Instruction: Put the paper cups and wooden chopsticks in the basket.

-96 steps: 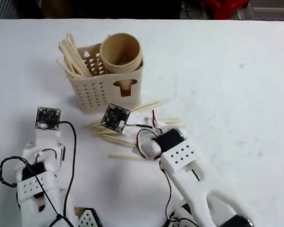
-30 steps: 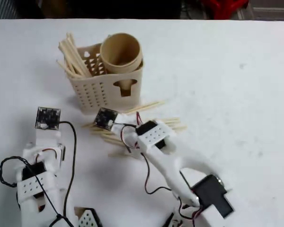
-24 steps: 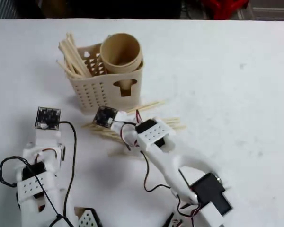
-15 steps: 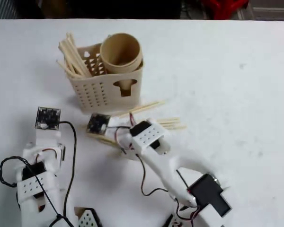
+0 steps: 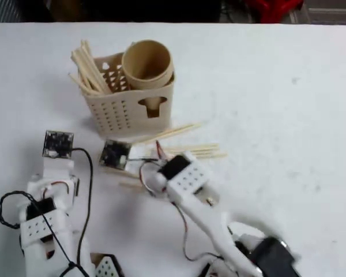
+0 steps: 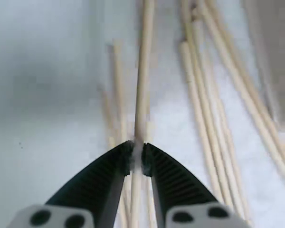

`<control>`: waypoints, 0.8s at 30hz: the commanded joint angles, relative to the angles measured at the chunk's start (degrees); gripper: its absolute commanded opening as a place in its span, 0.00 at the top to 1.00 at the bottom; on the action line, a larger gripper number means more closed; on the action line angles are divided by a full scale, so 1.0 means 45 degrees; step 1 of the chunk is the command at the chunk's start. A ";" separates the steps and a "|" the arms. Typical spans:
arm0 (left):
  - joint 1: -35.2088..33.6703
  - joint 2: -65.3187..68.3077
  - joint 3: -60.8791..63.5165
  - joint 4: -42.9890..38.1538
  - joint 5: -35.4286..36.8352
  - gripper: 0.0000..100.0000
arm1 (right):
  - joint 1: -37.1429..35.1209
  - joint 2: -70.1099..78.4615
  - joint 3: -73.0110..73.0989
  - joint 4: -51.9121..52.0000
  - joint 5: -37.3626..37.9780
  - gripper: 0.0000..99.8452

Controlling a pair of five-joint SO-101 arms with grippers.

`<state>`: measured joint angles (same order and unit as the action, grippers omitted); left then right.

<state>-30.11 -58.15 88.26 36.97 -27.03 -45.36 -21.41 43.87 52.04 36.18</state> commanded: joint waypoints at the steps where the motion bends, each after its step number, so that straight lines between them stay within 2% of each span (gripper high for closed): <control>1: -0.0088 -0.0244 -0.0078 -0.0215 0.0117 0.83 | -0.0147 -0.2432 -0.0840 0.0479 -0.0508 0.98; 5: -0.0088 -0.0244 -0.0078 -0.0215 0.0117 0.83 | -0.0147 -0.3468 -0.3028 0.0537 -0.1094 0.98; 9: -0.0088 -0.0244 -0.0078 -0.0215 0.0117 0.83 | -0.0186 -0.2960 -0.7150 0.0322 -0.2071 0.98; 14: -0.0088 -0.0244 -0.0078 -0.0215 0.0117 0.83 | -0.0166 -0.0400 -1.1526 -0.1944 -0.3810 0.98; 19: -0.0088 -0.0244 -0.0078 -0.0215 0.0117 0.83 | -0.0147 0.2764 -1.4398 -0.5148 -0.4005 0.98; 24: -0.0088 -0.0244 -0.0078 -0.0215 0.0117 0.83 | -0.0166 0.5284 -1.6938 -0.5109 -0.4083 0.98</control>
<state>-30.11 -58.15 88.26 36.97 -27.03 -45.71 -1.63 -24.70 29.89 18.42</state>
